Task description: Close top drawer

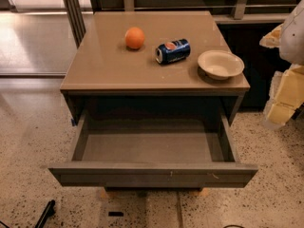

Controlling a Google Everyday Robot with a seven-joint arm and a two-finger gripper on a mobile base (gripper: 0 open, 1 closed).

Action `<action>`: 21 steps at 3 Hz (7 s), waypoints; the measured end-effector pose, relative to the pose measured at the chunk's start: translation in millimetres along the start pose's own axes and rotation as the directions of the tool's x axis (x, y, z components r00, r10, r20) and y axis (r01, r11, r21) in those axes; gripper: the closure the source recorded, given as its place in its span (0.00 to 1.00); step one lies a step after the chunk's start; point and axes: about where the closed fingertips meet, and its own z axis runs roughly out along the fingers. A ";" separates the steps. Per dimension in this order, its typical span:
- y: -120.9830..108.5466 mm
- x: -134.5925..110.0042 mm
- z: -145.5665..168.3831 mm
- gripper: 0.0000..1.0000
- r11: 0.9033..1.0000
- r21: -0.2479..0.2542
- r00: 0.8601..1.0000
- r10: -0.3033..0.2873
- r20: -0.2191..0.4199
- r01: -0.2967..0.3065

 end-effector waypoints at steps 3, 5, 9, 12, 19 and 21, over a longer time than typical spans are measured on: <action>25.1 9.7 19.4 0.00 0.999 0.020 0.994 0.026 0.105 -0.028; 80.2 41.9 83.0 0.18 0.984 -0.016 0.942 0.173 0.288 -0.175; 84.0 44.8 86.2 1.00 0.983 0.002 0.941 0.178 0.287 -0.186; 111.5 75.3 232.6 1.00 0.918 -0.127 0.821 0.394 0.412 -0.377; 50.0 4.9 351.0 1.00 0.933 -0.073 0.815 0.343 0.467 -0.351; 37.2 5.1 348.9 1.00 0.931 -0.028 0.813 0.333 0.478 -0.365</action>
Offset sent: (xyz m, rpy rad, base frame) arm -0.0045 -0.0025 -0.0074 0.0377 -0.0312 -0.0132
